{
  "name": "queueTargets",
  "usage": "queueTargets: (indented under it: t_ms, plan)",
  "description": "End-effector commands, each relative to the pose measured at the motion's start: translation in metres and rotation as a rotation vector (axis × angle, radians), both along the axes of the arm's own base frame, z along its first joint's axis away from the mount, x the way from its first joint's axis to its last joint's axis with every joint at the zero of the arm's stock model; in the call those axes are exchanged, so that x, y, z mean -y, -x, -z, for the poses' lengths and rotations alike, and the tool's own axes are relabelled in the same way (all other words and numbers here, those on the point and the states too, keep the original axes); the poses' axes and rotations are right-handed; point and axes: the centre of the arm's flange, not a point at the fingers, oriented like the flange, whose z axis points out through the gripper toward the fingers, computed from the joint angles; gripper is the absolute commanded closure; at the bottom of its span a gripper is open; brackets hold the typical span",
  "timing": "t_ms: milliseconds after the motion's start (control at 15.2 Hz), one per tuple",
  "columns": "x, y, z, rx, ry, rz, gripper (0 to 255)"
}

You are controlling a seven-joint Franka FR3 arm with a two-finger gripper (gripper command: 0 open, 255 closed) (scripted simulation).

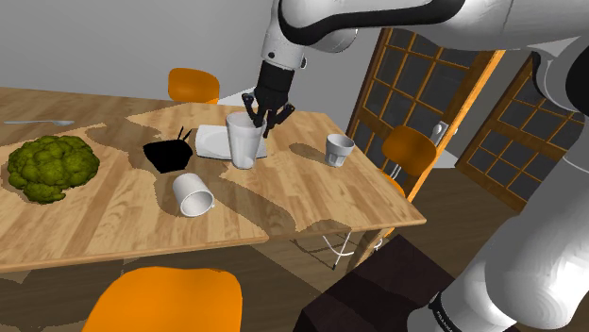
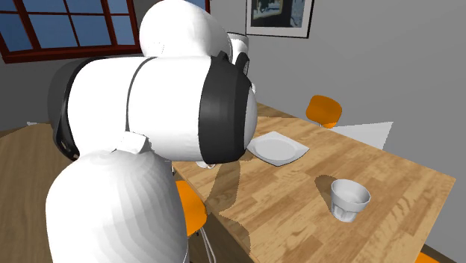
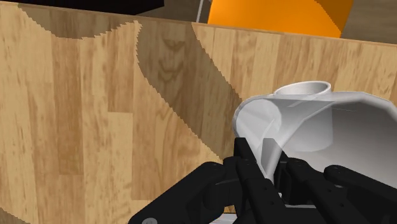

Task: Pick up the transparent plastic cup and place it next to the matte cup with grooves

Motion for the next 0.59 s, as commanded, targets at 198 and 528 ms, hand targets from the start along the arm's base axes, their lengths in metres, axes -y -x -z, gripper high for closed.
queueTargets:
  t_ms: [198,528]
  plan:
    - [0.0,0.0,-0.026,0.0,0.0,0.0,255]
    - [0.013,0.0,-0.042,0.0,0.0,0.0,255]
